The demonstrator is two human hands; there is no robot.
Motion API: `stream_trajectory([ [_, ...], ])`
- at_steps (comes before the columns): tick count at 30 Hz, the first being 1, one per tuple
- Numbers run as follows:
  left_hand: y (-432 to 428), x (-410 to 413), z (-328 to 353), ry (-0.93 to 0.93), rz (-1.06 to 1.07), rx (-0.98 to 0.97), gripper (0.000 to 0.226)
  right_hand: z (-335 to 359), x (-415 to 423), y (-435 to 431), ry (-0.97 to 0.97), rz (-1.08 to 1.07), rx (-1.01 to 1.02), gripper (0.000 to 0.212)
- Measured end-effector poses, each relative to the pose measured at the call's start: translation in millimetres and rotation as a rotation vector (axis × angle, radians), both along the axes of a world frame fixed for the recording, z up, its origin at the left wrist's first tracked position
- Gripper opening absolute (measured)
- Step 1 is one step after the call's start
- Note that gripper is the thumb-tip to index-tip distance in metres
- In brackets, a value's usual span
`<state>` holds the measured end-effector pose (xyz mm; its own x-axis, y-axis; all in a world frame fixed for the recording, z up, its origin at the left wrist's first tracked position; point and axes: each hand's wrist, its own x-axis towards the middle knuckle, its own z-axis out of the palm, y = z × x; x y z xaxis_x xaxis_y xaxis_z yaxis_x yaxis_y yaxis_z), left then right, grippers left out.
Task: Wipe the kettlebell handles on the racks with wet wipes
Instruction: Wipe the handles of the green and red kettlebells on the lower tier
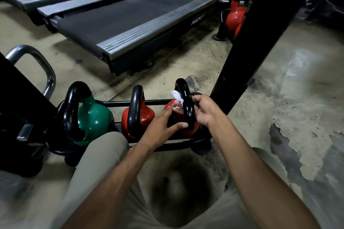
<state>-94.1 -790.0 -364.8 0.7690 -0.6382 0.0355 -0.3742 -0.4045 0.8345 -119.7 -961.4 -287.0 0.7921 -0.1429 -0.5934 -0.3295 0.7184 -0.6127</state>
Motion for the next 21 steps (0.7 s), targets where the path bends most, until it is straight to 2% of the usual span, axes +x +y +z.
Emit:
stream_trajectory([
  [2, 0.0, -2.1, 1.1, -0.028, -0.016, 0.005, 0.085, -0.7, -2.3, -1.8, -0.015, -0.01, 0.021, 0.03],
  [3, -0.2, -2.9, 0.2, -0.037, -0.019, 0.016, 0.088, -3.6, -6.5, 0.0, -0.031, -0.024, -0.032, 0.028],
  [6, 0.4, -3.0, 1.5, -0.039, -0.007, 0.068, 0.096, -18.2, -24.1, 13.8, -0.099, -0.219, -0.425, 0.017],
  [8, -0.1, -0.8, 1.8, -0.026, 0.001, 0.082, 0.095, -19.4, -34.0, 17.7, -0.238, -0.294, -0.808, 0.013],
  [9, 0.0, -0.3, 1.5, -0.019, 0.004, 0.076, 0.095, -16.4, -35.5, 17.3, -0.33, -0.251, -1.05, 0.011],
  [10, 0.0, 0.2, 1.3, -0.014, 0.006, 0.062, 0.095, -11.8, -35.1, 16.5, -0.42, -0.15, -1.318, 0.008],
  [12, -0.3, 1.6, -2.0, -0.005, 0.002, 0.022, 0.086, -2.2, -26.7, 17.5, -0.535, 0.184, -1.909, 0.004],
  [13, -0.7, 1.2, -2.6, -0.008, 0.002, 0.007, 0.079, 0.5, -22.0, 20.4, -0.559, 0.347, -2.166, 0.009],
  [14, -1.0, 1.1, -3.7, -0.016, 0.002, -0.003, 0.074, 1.1, -19.1, 22.7, -0.575, 0.452, -2.333, 0.013],
  [15, -1.1, 0.8, -4.1, -0.018, -0.001, -0.008, 0.072, 1.3, -19.1, 23.4, -0.574, 0.501, -2.402, 0.016],
  [17, -0.9, -1.0, -3.1, -0.005, -0.001, -0.003, 0.077, -1.5, -29.9, 20.4, -0.573, 0.459, -2.375, 0.017],
  [19, -0.6, -1.8, -1.0, 0.01, 0.003, 0.017, 0.089, -8.9, -49.3, 18.7, -0.567, 0.241, -2.204, 0.015],
  [21, -0.3, -1.0, 1.8, -0.011, 0.003, 0.065, 0.097, -14.2, -66.3, 24.3, -0.488, -0.057, -1.888, 0.011],
])
